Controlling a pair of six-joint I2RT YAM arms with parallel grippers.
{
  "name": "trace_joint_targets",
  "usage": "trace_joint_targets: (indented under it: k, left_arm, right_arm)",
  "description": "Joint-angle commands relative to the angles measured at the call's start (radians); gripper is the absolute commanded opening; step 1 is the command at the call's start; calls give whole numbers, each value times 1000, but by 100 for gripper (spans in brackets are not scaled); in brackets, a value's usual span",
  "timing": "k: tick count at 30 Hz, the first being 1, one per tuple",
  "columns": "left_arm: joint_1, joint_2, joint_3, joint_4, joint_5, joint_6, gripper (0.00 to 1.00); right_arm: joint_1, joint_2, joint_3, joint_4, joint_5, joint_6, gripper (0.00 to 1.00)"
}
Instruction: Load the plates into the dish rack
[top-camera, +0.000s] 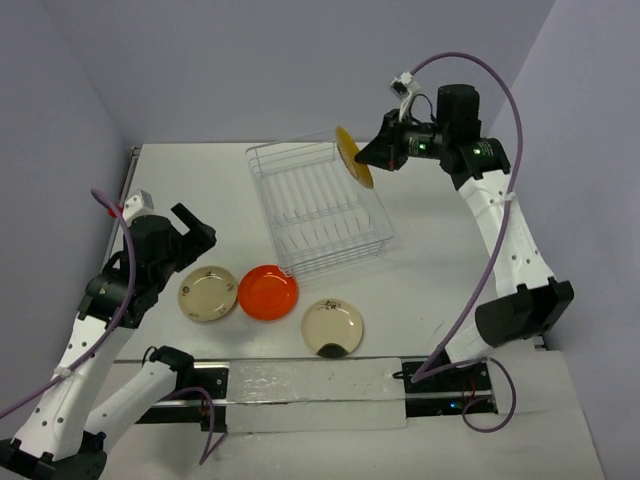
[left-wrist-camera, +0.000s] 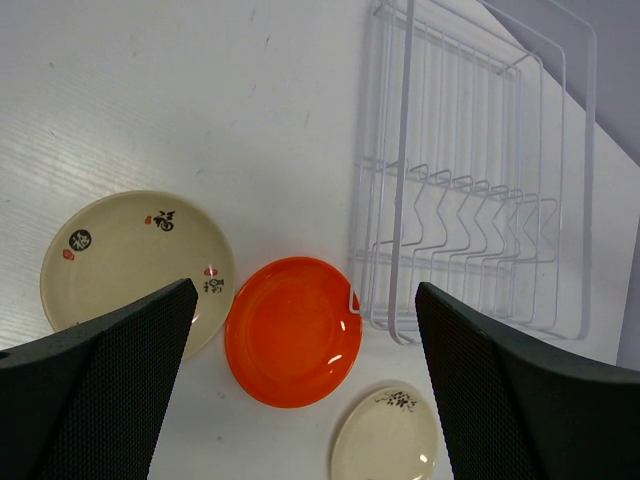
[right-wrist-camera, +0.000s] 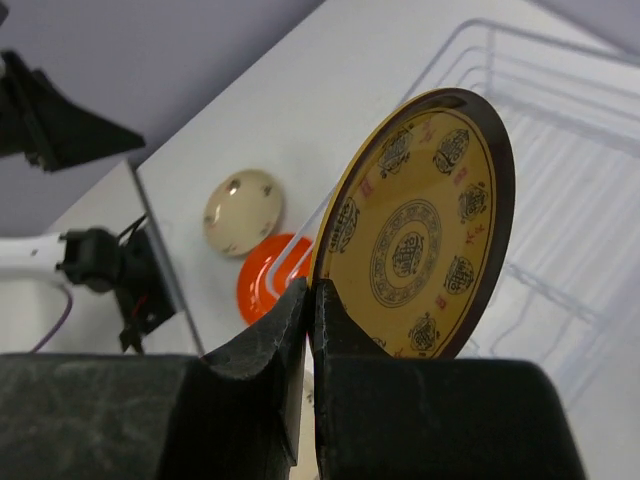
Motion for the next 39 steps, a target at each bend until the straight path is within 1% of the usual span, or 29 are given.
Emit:
trace_joint_targets:
  k: [1, 3, 6, 9, 12, 16, 19, 25, 28, 33, 39]
  left_arm:
    - [7, -12, 54, -7, -20, 14, 99]
    - [7, -10, 60, -11, -27, 18, 99]
    - [7, -6, 69, -18, -29, 22, 99]
    - [6, -4, 69, -16, -26, 25, 99]
    - [7, 1, 65, -16, -26, 26, 99]
    - [7, 11, 66, -26, -38, 27, 99]
    - [5, 18, 64, -18, -44, 29, 99]
    - [7, 49, 58, -9, -41, 26, 99]
    - [7, 64, 54, 2, -44, 29, 99]
    - [7, 90, 70, 11, -46, 47, 99]
    - [7, 104, 74, 21, -48, 64, 99]
  right_arm:
    - [34, 59, 64, -85, -196, -148, 0]
    - [43, 118, 109, -164, -192, -210, 0]
    - [44, 195, 192, -264, -156, -245, 0]
    - [41, 269, 285, -311, -129, -258, 0]
    - [29, 349, 316, -313, -122, -225, 0]
    - [9, 379, 300, -313, -125, -207, 0]
    - [-12, 376, 248, -309, -156, -217, 0]
    - [-60, 399, 221, -306, -208, -228, 0]
    - [-62, 408, 219, -306, -192, -244, 0]
    - [-77, 465, 250, -305, -191, -213, 0]
    - [-83, 515, 278, -302, -144, -188, 0]
